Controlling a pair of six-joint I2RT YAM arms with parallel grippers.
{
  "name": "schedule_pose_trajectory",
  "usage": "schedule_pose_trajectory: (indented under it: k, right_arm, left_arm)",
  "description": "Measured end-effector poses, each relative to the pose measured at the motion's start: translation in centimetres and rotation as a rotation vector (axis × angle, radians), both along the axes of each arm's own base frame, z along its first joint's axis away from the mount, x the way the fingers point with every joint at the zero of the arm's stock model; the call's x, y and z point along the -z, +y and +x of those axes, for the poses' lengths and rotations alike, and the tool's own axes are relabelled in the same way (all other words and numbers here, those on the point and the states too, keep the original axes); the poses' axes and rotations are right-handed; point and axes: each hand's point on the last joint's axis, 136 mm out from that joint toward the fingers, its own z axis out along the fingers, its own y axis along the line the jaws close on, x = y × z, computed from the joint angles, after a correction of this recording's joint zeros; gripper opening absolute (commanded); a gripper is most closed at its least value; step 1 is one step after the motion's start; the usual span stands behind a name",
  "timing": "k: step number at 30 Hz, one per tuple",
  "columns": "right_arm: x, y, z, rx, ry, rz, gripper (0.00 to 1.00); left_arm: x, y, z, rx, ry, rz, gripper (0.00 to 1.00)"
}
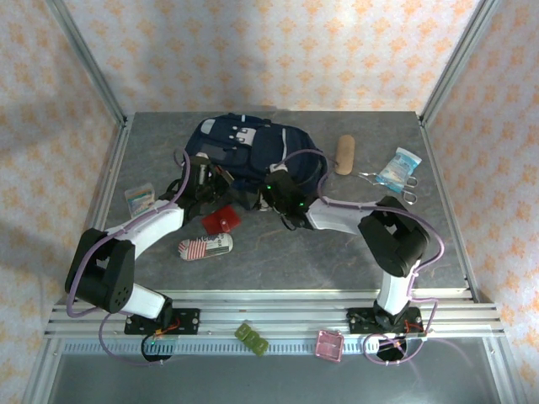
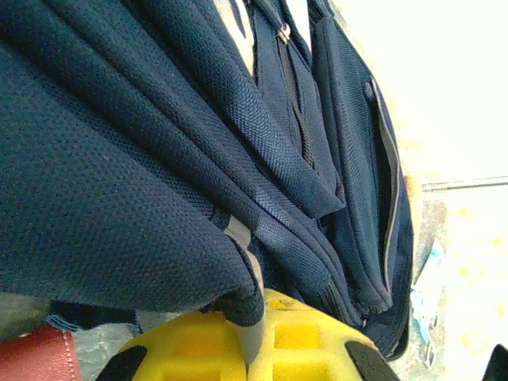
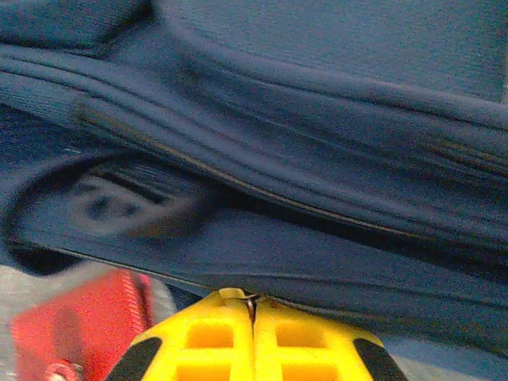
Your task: Pack the student bag
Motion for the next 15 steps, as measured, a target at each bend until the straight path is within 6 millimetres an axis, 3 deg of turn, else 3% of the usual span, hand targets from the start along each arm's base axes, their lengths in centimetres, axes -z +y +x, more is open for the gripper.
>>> schedule_pose_trajectory:
  k: [9,12,15]
  right_arm:
    - [2.0,-9.2,-0.2,0.142,0.055,-0.131,0.0]
    - [1.9,-9.9,-0.3,0.128,0.05,-0.158,0.0]
    - [1.7,-8.5,-1.3,0.066,0.047,-0.169,0.0]
  left_arm:
    - [1.2,1.7,-0.2,0.001,0.006,0.103,0.0]
    - [1.5,2.3,-0.1,0.005,0.004,0.146,0.0]
    - [1.8,3.4,0.9,-0.011,0.014,0.214,0.0]
